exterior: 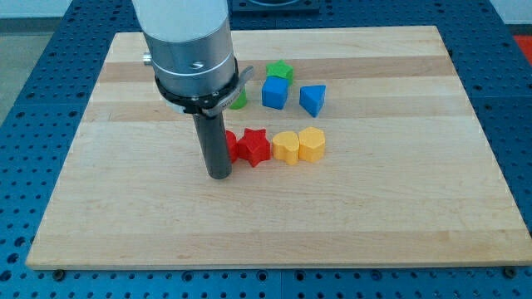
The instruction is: Push the red circle slightly up
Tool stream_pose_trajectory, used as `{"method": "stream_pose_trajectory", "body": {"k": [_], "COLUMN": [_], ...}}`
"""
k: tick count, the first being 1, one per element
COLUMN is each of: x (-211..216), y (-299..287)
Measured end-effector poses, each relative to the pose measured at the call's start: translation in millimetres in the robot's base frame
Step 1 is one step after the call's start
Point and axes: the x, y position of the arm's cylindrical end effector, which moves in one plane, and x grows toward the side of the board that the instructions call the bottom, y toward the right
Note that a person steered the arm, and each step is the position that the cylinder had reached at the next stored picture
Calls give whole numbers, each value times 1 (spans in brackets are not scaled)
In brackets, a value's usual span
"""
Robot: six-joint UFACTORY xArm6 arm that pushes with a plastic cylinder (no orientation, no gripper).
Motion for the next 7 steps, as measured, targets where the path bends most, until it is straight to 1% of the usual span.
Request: {"method": "stream_pose_trajectory", "body": {"k": [1, 2, 3, 4, 5, 7], "x": [0, 14, 28, 23, 3, -62], "y": [0, 0, -11, -39, -60, -72]}}
